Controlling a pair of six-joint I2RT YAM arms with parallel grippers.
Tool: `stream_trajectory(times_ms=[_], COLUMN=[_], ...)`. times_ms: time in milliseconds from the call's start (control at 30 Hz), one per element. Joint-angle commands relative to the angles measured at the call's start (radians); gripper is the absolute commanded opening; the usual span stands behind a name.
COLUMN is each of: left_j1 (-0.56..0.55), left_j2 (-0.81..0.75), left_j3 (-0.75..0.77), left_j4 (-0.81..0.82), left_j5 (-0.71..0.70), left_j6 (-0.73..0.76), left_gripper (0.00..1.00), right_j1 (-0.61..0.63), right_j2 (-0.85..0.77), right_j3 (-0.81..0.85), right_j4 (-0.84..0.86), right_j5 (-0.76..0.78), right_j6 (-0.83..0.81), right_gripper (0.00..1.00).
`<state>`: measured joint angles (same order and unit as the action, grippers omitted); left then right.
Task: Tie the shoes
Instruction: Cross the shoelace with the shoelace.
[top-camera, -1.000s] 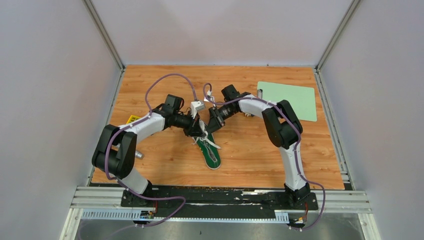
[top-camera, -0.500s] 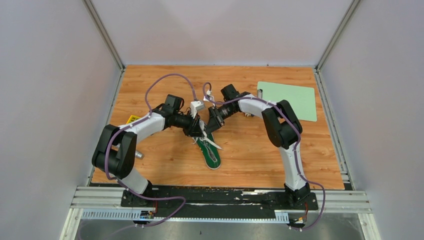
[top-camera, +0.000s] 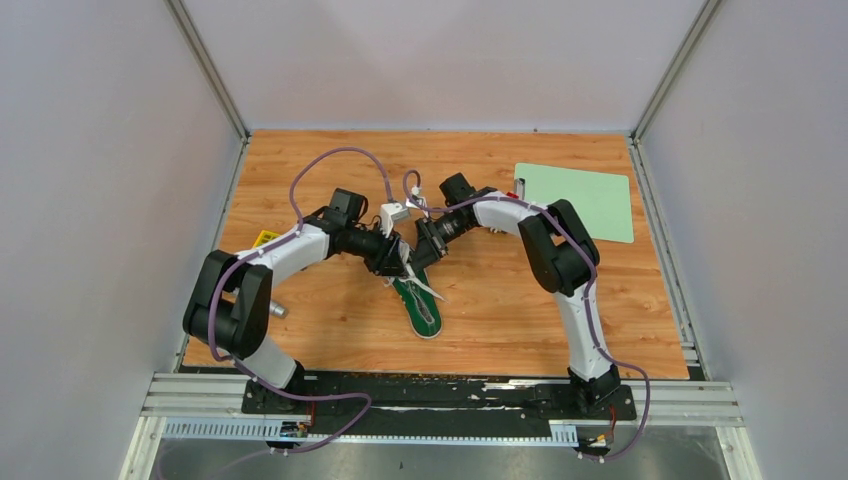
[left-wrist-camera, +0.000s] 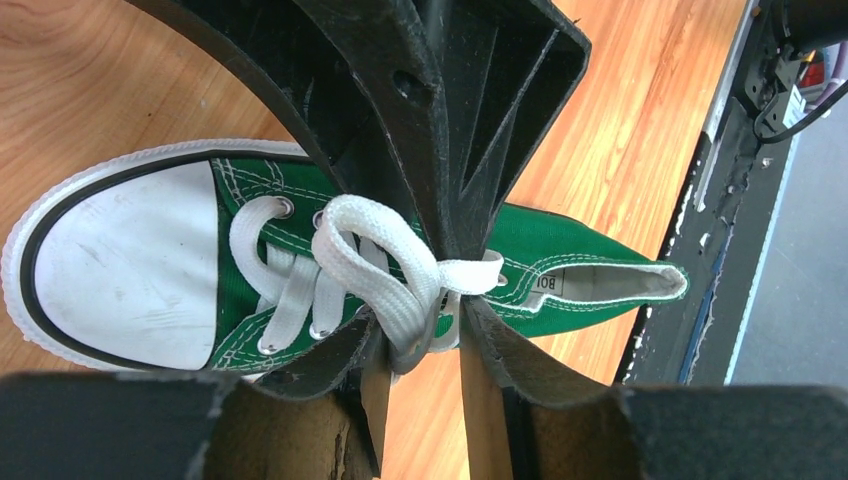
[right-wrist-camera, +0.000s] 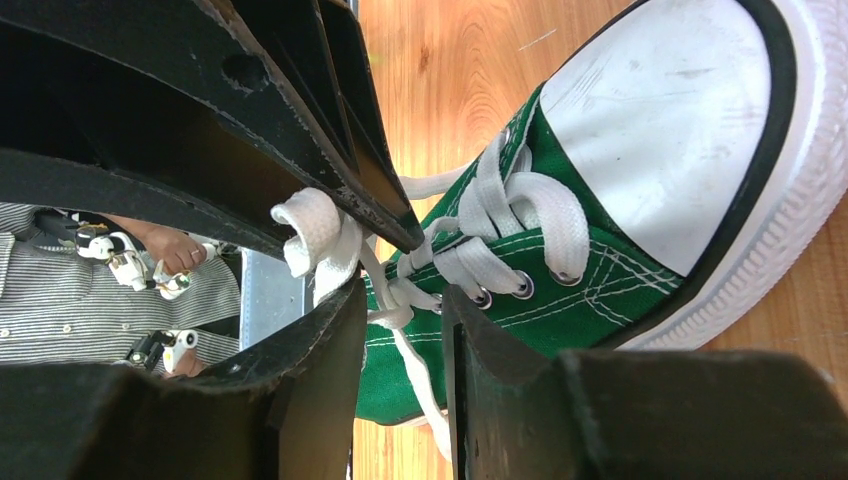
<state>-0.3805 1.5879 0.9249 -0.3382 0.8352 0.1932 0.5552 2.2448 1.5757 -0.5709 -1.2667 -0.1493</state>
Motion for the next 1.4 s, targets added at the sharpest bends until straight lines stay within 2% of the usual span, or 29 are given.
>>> stream_trajectory(times_ms=[0, 300, 633, 700, 833, 867, 967, 1067, 1200, 1367], left_j1=[-0.006, -0.006, -0.006, -0.005, -0.006, -0.006, 0.003, 0.035, 0.083, 0.089], left_j2=[-0.046, -0.047, -0.045, -0.045, -0.054, -0.060, -0.077, -0.091, -0.095, -0.073], left_j3=[0.041, 0.062, 0.067, 0.068, 0.068, 0.068, 0.061, 0.031, 0.000, 0.010], left_j4=[-0.024, -0.041, -0.046, -0.047, -0.061, -0.072, -0.092, -0.056, 0.015, 0.059], left_j5=[0.000, -0.027, -0.046, -0.045, -0.049, -0.053, -0.060, -0.028, 0.020, 0.042], left_j6=[0.047, 0.065, 0.070, 0.071, 0.075, 0.075, 0.063, -0.034, -0.144, -0.178], left_gripper=[0.38, 0.37, 0.36, 0.36, 0.37, 0.39, 0.44, 0.48, 0.50, 0.51], right_j1=[0.012, 0.021, 0.039, 0.043, 0.041, 0.037, 0.031, 0.022, 0.009, 0.003], right_j2=[0.001, 0.001, -0.028, -0.031, -0.033, -0.037, -0.050, -0.067, -0.092, -0.113], right_j3=[0.023, 0.038, 0.026, 0.025, 0.030, 0.031, 0.034, 0.030, 0.012, 0.001], right_j4=[0.012, 0.003, -0.028, -0.028, -0.027, -0.025, -0.024, -0.022, -0.010, 0.013], right_j5=[-0.038, -0.035, -0.014, 0.001, 0.018, 0.022, 0.035, 0.051, 0.083, 0.128], right_j6=[-0.031, -0.049, -0.122, -0.127, -0.112, -0.105, -0.085, -0.076, -0.056, -0.032], right_gripper=[0.34, 0.34, 0.29, 0.22, 0.02, 0.00, 0.00, 0.00, 0.00, 0.00])
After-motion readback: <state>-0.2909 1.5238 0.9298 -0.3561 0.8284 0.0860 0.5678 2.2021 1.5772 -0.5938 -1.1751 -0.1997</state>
